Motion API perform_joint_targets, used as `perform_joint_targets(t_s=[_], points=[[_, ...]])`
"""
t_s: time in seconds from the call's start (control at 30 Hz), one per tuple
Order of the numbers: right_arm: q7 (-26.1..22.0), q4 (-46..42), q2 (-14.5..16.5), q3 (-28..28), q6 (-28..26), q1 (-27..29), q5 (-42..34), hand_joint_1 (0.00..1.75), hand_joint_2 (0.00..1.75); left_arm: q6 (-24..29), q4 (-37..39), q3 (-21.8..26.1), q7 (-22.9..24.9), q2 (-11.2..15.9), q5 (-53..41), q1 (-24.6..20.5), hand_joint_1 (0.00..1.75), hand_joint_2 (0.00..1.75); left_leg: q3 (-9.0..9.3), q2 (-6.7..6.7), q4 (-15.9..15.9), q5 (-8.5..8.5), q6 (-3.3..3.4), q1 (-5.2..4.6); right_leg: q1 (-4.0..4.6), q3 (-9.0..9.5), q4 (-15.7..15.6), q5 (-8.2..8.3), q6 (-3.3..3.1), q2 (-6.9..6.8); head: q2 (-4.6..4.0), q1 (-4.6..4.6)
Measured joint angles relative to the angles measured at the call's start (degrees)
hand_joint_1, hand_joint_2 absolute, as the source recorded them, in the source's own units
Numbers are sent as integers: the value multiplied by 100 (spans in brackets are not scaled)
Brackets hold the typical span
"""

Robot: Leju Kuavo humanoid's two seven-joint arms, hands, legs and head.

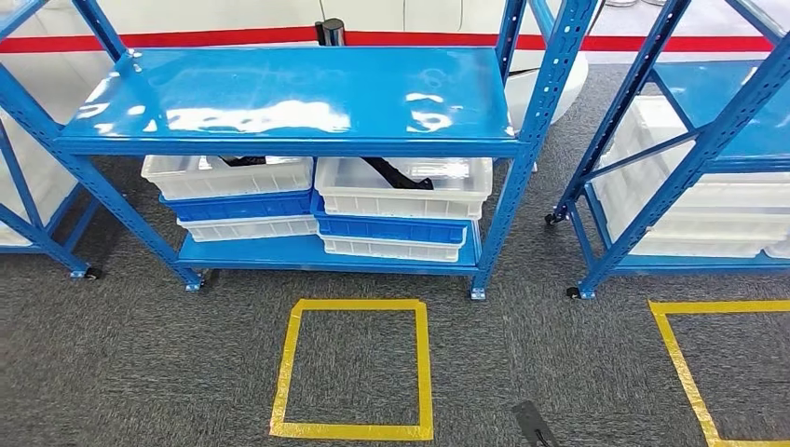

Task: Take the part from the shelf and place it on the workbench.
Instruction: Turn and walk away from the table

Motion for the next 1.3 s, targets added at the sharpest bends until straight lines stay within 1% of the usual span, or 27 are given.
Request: perform_joint_targets(t_s=[0.03, 0.07, 0.1, 0.13, 0.17, 0.2, 0.27, 0.3, 0.33, 0.4, 0.43, 0.47, 0.5, 0.53, 0.57, 0.6, 0.63, 0.67, 0.7, 0.73, 0.77, 0.8, 0.83, 0.87, 0.93, 0.97, 1.3], points=[[-1, 0, -5, -1, 0, 11, 0, 0, 175, 0, 0, 0, 0, -2, 0, -13, 0, 0, -181, 121, 366, -177, -41, 28, 5, 18, 0, -17, -34, -68, 0, -12], [-1, 0, -6, -2, 0, 20, 0, 0, 175, 0, 0, 0, 1, -3, 1, -21, 0, 0, -378, 184, 743, -327, -75, 64, 11, 33, 0, -31, -55, -139, 0, -11], [0, 0, -9, -3, 0, 26, 0, 0, 175, 0, 0, 0, 2, -4, 1, -23, 0, 0, -543, 222, 1035, -408, -107, 102, 14, 47, 0, -48, -64, -215, 0, -11], [0, 0, -10, -3, 0, 26, 0, 0, 175, -1, 0, 1, 3, -4, 1, -21, 0, 0, -599, 241, 1108, -371, -131, 133, 13, 60, 0, -63, -62, -279, 0, -11], [0, 0, -8, -3, 0, 24, 1, 0, 175, 0, 0, 1, 4, -2, 1, -19, 0, 0, -532, 269, 951, -234, -145, 159, 7, 80, 0, -83, -49, -341, 0, -12], [0, 0, -3, -3, 0, 22, 1, 0, 175, 1, -1, 2, 5, 1, 1, -19, 0, 0, -358, 329, 610, -38, -148, 175, 0, 110, 0, -108, -28, -400, 0, -13], [-1, 0, 2, -3, 0, 17, 3, 0, 175, 1, -2, 2, 5, 3, 0, -35, 0, 0, 41, 558, -123, 227, -128, 153, 17, 164, -1, -166, 39, -510, 0, -10], [-1, 0, 0, -3, 0, 12, 4, 0, 175, 1, -2, 1, 6, 1, 0, -47, 0, 0, 155, 626, -327, 264, -104, 130, 36, 181, -7, -195, 76, -559, 0, -5], [-2, 0, -1, -3, 0, 7, 5, 0, 175, 0, -2, 1, 6, -1, -1, -58, 0, 0, 196, 643, -405, 245, -76, 101, 54, 195, -20, -219, 115, -609, 0, 0], [-3, -1, -2, -3, 2, -7, 5, 0, 175, -3, -2, 0, 7, -2, -6, -63, 0, 0, 204, 496, -434, 235, 2, 81, 70, 259, -55, -255, 182, -697, 0, 8], [-4, -1, 2, -2, 4, -14, 4, 0, 175, -6, -2, -1, 6, -3, -10, -59, 0, 0, 226, 429, -466, 245, 43, 86, 65, 276, -26, -290, 203, -650, 0, 11], [-5, -1, 6, -1, 6, -19, 4, 0, 175, -9, -2, -1, 7, -3, -15, -61, 0, 0, 251, 368, -498, 261, 86, 97, 62, 244, 95, -366, 205, -542, 0, 14], [-6, -1, 9, 0, 8, -16, 3, 0, 175, -12, -3, -1, 8, -3, -21, -69, 0, 0, 278, 305, -524, 275, 124, 112, 61, 125, 346, -491, 187, -389, 0, 21], [-1, -1, 8, 1, 9, -7, 1, 0, 131, -14, -3, -2, 8, -4, -26, -80, 0, 0, 287, 238, -531, 274, 148, 109, 51, -56, 711, -649, 155, -229, 0, 25], [4, 0, 5, 0, 10, 6, 0, 0, 87, -14, -3, -3, 9, -2, -31, -92, 0, 0, 290, 162, -530, 270, 168, 108, 52, -280, 1119, -800, 129, -137, 0, 27], [10, 0, 1, -1, 10, 20, -2, 0, 44, -15, -3, -4, 10, -3, -33, -96, 0, 0, 293, 85, -529, 263, 178, 104, 54, -486, 1457, -895, 127, -89, 0, 29], [15, 0, 1, -1, 7, 30, -3, 0, 0, -16, -3, -4, 11, -4, -34, -93, 0, 0, 300, 13, -528, 256, 183, 102, 53, -619, 1611, -893, 154, -69, 0, 30], [13, 0, 3, -1, 2, 34, -3, 0, 0, -19, -2, -4, 11, -5, -34, -88, 0, 0, 314, -49, -526, 247, 182, 103, 50, -645, 1536, -788, 203, -63, 0, 31], [5, 0, 3, -1, -4, 32, -4, 0, 0, -25, -2, -4, 11, -7, -34, -83, 0, 0, 337, -99, -524, 235, 175, 105, 43, -566, 1247, -601, 262, -60, 0, 31], [-4, 0, 4, -1, -9, 24, -5, 0, 0, -33, -2, -4, 10, -8, -34, -81, 0, 0, 359, -146, -522, 219, 157, 107, 34, -419, 822, -374, 314, -46, 0, 33], [-14, 0, 4, -1, -11, 14, -5, 0, 0, -42, -2, -3, 10, -8, -34, -80, 0, 0, 378, -179, -510, 196, 129, 94, 32, -284, 442, -180, 330, -29, 0, 33], [-21, 0, 4, -1, -13, 4, -5, 0, 0, -49, -2, -2, 10, -8, -34, -80, 0, 0, 389, -202, -501, 176, 100, 81, 29, -178, 171, -46, 314, -13, 0, 32], [-24, 0, 8, -1, -14, 0, -4, 0, 0, -53, -2, -1, 10, -6, -33, -79, 0, 0, 389, -212, -488, 157, 83, 66, 26, -127, 30, 28, 280, 2, 0, 30], [-24, 0, 14, -1, -15, -1, -4, 0, 0, -55, -2, -1, 10, -1, -33, -76, 0, 0, 388, -213, -478, 148, 96, 54, 27, -119, 13, 49, 240, 5, 0, 27], [-24, 0, 25, -2, -16, 4, -3, 0, 0, -57, -2, 0, 10, 5, -32, -70, 0, 0, 394, -192, -485, 147, 148, 57, 27, -114, 8, 64, 213, 13, 0, 25], [-24, 0, 28, -3, -17, 3, -3, 0, 0, -58, -2, -1, 10, 7, -32, -69, 0, 0, 403, -178, -497, 150, 169, 58, 33, -113, 8, 65, 209, 20, 0, 26], [-20, 0, 69, -5, -22, -6, 60, 0, 0, 16, -4, -2, 38, 21, -33, -72, 0, 0, 417, -145, -524, 102, 195, 33, 17, -96, -10, 64, 211, 40, 0, 25]])
